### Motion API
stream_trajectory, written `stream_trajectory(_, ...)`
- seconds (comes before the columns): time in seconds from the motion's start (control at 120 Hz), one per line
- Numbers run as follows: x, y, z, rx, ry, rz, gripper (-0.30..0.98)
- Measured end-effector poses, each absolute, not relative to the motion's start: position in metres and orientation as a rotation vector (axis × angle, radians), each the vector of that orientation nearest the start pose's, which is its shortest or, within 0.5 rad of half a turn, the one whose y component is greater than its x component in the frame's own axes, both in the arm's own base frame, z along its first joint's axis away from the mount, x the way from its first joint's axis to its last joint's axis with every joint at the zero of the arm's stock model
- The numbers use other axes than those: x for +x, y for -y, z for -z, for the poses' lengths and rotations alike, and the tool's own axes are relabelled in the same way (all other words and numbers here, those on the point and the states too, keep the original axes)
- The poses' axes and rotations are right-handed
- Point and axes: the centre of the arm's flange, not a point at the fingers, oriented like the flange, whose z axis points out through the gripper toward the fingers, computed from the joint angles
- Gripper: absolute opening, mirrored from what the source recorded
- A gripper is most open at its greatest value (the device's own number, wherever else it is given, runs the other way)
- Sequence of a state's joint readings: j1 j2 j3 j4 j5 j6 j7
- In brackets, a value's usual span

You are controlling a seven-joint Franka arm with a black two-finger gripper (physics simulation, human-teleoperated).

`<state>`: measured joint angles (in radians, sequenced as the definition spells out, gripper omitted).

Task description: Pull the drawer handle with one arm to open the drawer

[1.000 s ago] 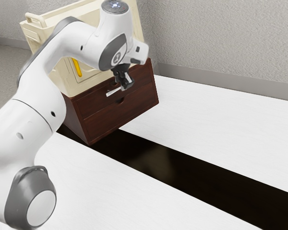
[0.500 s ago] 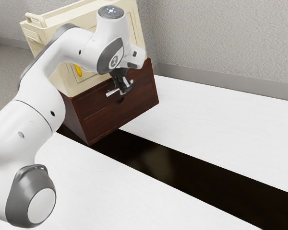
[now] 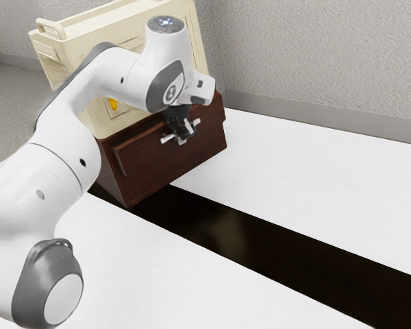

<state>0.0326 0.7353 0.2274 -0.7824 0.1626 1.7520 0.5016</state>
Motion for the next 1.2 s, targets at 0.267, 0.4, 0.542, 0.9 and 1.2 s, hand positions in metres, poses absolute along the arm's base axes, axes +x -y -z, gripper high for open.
stream_trajectory(0.267,0.735,-0.09,-0.557,-2.717,-0.461,0.181,-0.09)
stream_trajectory(0.4,0.73,-0.067,-0.565,-2.721,-0.486,0.205,-0.09)
stream_trajectory(0.542,0.724,-0.056,-0.568,-2.739,-0.484,0.215,-0.09)
stream_trajectory(0.9,0.708,-0.016,-0.572,-2.777,-0.487,0.226,-0.08)
stream_trajectory(1.2,0.701,-0.001,-0.579,-2.812,-0.439,0.255,-0.09)
